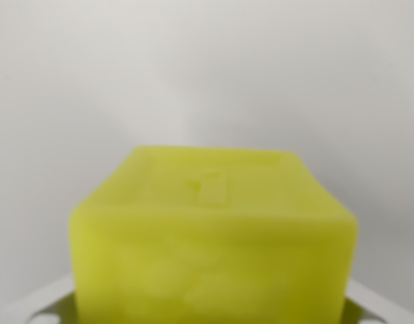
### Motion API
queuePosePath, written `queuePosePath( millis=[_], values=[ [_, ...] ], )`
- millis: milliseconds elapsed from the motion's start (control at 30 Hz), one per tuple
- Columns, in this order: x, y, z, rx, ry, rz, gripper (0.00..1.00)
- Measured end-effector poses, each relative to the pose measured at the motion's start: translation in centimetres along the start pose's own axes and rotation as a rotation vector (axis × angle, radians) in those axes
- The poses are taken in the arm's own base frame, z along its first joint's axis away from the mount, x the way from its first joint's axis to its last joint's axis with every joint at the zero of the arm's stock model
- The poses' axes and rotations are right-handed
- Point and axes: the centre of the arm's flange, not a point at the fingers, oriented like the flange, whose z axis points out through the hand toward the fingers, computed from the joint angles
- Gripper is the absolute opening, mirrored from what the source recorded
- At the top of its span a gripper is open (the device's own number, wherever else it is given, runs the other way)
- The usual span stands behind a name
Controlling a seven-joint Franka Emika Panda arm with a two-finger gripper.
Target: Pick yellow cube
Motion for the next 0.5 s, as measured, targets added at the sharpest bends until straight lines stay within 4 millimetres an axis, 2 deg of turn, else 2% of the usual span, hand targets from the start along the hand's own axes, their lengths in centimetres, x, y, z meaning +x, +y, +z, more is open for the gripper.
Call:
queuePosePath(
  millis=[500],
  values=[
    [0.0,0.0,-3.8,0.0,0.0,0.0,0.0]
  ],
)
